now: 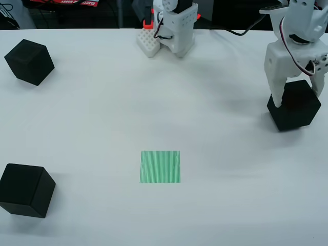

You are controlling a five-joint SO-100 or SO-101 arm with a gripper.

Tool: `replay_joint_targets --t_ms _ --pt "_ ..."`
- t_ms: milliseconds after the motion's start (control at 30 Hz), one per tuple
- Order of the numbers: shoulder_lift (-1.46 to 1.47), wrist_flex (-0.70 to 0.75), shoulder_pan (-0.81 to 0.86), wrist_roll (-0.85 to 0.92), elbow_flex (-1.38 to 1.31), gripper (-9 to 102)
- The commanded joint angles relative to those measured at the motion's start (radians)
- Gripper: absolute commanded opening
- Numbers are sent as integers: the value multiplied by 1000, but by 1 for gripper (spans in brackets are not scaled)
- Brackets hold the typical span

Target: Stack 3 Blocks on the chosen place.

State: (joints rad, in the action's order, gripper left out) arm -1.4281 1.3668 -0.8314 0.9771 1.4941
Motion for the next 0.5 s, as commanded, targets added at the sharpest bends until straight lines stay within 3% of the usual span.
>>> replay_joint_targets --t_ms 0,467 --pt "-114 5 75 23 8 17" --pt "-212 91 499 268 38 17"
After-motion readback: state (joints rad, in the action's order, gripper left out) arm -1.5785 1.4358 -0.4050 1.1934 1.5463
